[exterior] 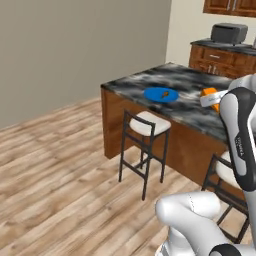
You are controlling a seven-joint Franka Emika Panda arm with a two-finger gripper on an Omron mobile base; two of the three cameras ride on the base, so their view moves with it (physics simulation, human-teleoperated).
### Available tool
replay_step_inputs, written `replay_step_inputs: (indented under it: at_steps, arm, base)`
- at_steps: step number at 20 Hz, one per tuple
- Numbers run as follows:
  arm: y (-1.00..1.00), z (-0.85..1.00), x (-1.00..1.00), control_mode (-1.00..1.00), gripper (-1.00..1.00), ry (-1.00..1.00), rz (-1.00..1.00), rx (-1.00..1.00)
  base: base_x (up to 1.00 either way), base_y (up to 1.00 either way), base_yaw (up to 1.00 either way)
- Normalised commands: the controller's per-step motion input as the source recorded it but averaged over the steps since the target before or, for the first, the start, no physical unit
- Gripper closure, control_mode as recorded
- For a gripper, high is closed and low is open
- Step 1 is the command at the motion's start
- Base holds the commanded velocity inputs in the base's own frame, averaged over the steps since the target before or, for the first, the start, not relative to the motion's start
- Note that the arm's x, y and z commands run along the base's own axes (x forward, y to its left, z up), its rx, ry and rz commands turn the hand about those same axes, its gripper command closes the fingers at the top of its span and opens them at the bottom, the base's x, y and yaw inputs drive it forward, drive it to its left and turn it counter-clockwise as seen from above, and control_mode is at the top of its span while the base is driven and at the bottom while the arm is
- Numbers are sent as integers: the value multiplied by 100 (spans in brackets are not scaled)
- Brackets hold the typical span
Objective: Take the cheese, chicken drumstick, and lemon from the fridge and place them on the plate on the dining counter to create an appetizer plate.
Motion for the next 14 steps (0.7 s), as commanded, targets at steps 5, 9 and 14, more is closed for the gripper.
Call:
replay_step_inputs:
  at_steps: [5,9,14]
  arm:
    - [0,0,0,100,100,0,0,0]
    - [0,0,0,100,100,0,0,0]
    - [0,0,0,100,100,0,0,0]
  base:
    - [100,41,-49]
    - [100,51,-55]
    - [96,62,-55]
